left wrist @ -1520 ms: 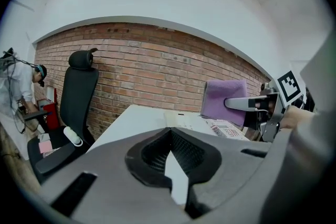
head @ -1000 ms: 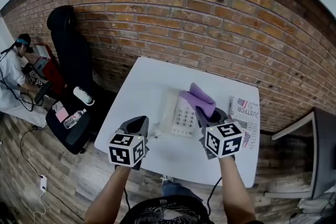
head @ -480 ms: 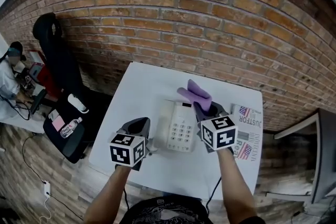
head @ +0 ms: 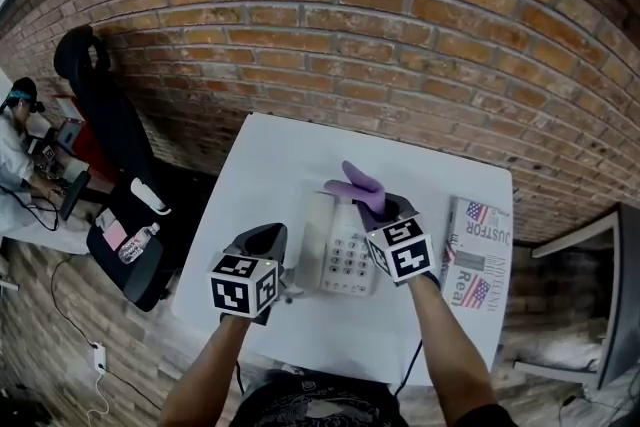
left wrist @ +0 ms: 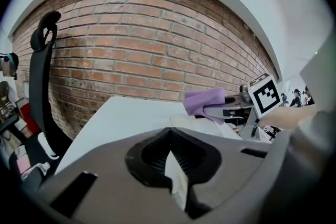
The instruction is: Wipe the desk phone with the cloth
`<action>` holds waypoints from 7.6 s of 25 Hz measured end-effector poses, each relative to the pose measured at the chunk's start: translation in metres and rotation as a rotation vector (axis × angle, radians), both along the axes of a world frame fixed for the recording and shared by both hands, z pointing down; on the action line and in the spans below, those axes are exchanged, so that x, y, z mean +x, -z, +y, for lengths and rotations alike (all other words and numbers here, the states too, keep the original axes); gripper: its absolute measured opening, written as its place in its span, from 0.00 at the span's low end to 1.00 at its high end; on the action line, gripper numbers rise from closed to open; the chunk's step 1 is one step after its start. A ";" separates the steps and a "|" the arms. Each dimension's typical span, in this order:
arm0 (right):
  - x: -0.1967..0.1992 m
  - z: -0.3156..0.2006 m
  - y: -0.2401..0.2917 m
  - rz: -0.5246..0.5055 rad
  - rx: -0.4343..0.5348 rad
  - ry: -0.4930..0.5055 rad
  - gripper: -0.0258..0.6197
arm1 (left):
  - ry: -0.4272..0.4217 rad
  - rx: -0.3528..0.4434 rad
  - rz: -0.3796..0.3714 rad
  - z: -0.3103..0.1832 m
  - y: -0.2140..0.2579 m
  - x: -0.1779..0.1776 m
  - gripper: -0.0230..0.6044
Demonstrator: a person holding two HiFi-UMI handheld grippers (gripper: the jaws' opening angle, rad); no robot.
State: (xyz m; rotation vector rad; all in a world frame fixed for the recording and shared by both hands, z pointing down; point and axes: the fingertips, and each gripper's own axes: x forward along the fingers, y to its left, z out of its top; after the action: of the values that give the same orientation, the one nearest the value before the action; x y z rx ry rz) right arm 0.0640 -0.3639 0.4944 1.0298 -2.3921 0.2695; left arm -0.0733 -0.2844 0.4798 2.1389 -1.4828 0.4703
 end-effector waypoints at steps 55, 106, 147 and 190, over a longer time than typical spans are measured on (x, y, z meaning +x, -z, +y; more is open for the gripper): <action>-0.027 0.160 -0.055 -0.042 -0.153 -0.215 0.11 | -0.241 -0.023 0.046 0.114 -0.026 -0.032 0.04; -0.071 0.016 0.041 0.179 0.014 0.087 0.11 | -0.067 0.006 0.064 0.071 -0.001 -0.050 0.04; -0.097 0.130 -0.012 0.157 -0.092 0.034 0.11 | -0.148 0.009 0.076 0.132 -0.011 -0.088 0.04; -0.065 0.146 0.022 0.192 -0.083 0.079 0.11 | -0.182 0.041 0.092 0.116 0.005 -0.063 0.04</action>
State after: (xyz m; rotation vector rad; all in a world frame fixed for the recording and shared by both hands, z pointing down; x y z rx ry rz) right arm -0.0006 -0.2182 0.4728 0.8805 -2.2236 0.2284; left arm -0.1364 -0.1686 0.4743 2.3067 -1.2645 0.4022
